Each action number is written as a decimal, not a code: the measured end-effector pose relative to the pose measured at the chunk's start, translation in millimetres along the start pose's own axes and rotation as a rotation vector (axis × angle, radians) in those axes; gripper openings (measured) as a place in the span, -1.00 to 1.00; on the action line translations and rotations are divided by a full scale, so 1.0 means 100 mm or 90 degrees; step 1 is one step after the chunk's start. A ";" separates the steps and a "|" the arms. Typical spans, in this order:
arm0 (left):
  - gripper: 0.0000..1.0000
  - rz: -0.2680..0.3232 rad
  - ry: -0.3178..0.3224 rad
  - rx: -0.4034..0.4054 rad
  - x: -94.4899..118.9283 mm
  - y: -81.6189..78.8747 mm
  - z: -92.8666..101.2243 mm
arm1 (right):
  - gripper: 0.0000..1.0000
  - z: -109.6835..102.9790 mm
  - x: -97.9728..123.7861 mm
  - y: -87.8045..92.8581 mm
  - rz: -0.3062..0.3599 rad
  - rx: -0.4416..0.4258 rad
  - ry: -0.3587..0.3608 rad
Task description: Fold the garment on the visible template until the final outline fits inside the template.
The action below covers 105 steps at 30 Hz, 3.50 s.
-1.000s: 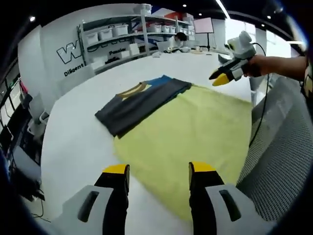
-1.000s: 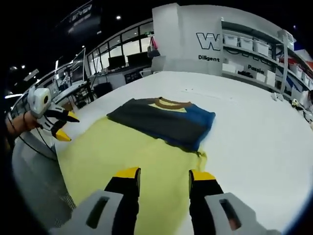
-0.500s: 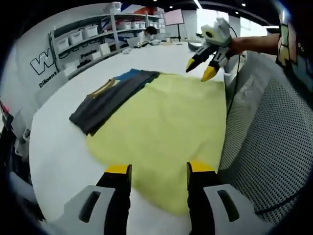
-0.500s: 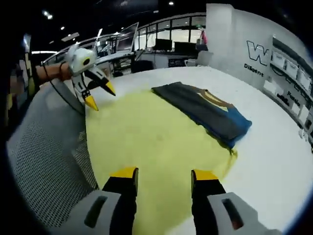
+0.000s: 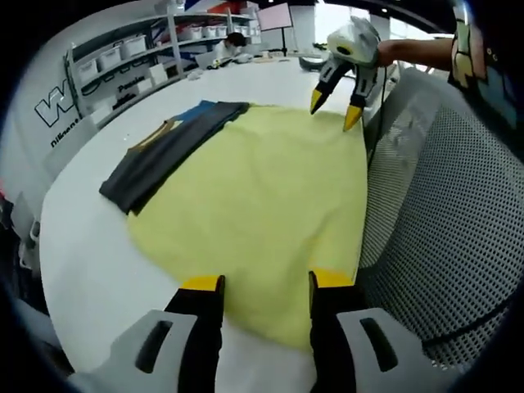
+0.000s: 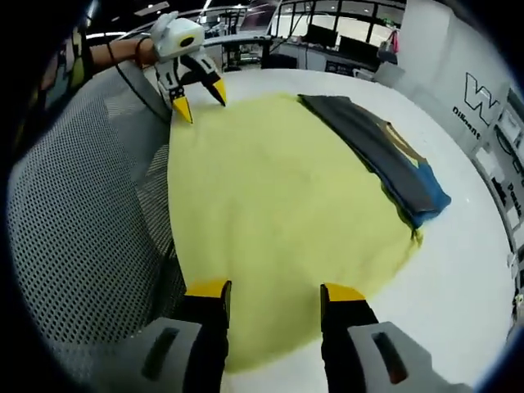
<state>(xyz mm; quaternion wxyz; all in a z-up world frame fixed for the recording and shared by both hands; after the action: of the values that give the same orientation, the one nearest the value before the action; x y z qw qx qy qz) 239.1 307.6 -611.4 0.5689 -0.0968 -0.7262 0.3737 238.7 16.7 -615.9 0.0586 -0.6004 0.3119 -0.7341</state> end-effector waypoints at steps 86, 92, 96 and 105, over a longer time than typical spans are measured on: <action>-1.00 0.142 -0.204 0.226 0.64 -0.91 -0.77 | -1.00 0.69 0.84 -0.75 0.142 -0.227 0.162; -1.00 0.191 -0.276 0.232 0.62 -1.02 -1.04 | -1.00 0.91 0.78 -0.85 0.171 -0.247 0.224; -1.00 0.189 -0.276 0.268 0.55 -1.01 -1.14 | -1.00 1.03 0.77 -0.91 0.183 -0.244 0.238; -1.00 0.202 -0.312 0.211 0.46 -1.20 -1.40 | -1.00 1.31 0.70 -0.96 0.196 -0.256 0.273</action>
<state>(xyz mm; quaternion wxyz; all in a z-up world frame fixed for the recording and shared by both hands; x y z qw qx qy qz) 383.5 309.5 -487.9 0.3203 -0.0220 -0.7465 0.5828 367.6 10.4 -494.7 -0.0180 -0.3774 0.5426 -0.7502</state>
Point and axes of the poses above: the point that each gripper's makers call its tool centre point, and the gripper's own axes: x roughly backward along the fingers, z roughly to its right, y roughly out of its underside, the point moved 3 cm from there along x, roughly backward along the fingers, and after that the axes turned 1 degree about z, right-handed, at the moved point
